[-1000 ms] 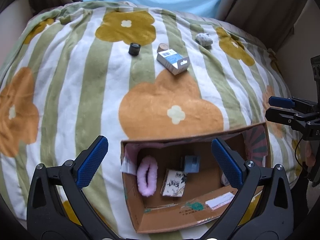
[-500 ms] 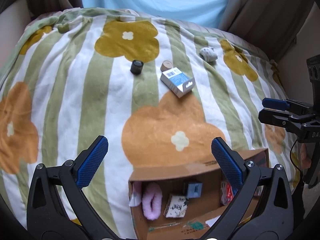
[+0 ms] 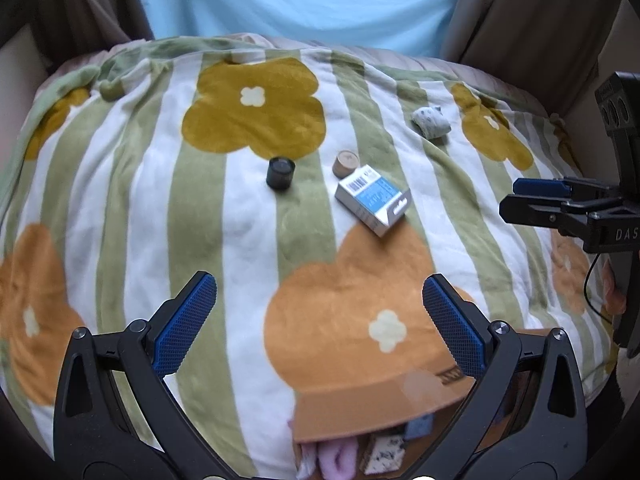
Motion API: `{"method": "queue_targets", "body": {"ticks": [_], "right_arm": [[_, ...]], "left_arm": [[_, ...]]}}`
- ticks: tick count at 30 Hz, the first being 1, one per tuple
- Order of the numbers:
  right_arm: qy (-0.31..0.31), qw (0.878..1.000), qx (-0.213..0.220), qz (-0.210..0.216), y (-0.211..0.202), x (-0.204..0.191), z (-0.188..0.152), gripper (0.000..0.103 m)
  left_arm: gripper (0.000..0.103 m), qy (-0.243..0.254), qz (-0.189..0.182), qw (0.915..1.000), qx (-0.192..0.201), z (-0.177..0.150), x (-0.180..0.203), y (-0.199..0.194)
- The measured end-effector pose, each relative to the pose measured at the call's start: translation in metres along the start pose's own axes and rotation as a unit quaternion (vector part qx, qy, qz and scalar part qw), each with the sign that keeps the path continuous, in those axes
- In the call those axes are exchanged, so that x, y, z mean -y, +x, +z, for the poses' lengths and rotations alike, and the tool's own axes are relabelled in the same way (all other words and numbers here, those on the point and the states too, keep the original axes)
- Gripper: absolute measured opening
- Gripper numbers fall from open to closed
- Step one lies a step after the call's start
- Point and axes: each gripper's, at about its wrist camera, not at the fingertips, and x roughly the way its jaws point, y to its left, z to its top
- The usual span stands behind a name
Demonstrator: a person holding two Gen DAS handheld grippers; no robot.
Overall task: Organize objects
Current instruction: 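Withdraw both tools from the box toward the jar and beige cap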
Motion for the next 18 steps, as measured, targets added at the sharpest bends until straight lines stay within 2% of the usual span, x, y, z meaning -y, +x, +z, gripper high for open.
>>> {"method": "queue_targets", "body": {"ticks": [10,13,18], "right_arm": [[0.01,1.0,-0.018,0.001,0.04,0.018,0.039,0.077],[0.01,1.0,-0.028,-0.007,0.055,0.022,0.048,0.083],[0.008,0.999,-0.044,-0.002,0.081,0.029,0.062,0.085]], "left_arm": [[0.103,0.02,0.007,0.9997,-0.011,0.039,-0.015,0.045],[0.103,0.019,0.008,0.9996,-0.017,0.047,-0.022,0.062],[0.103,0.028,0.021,0.999,-0.026,0.056,-0.03,0.089]]}}
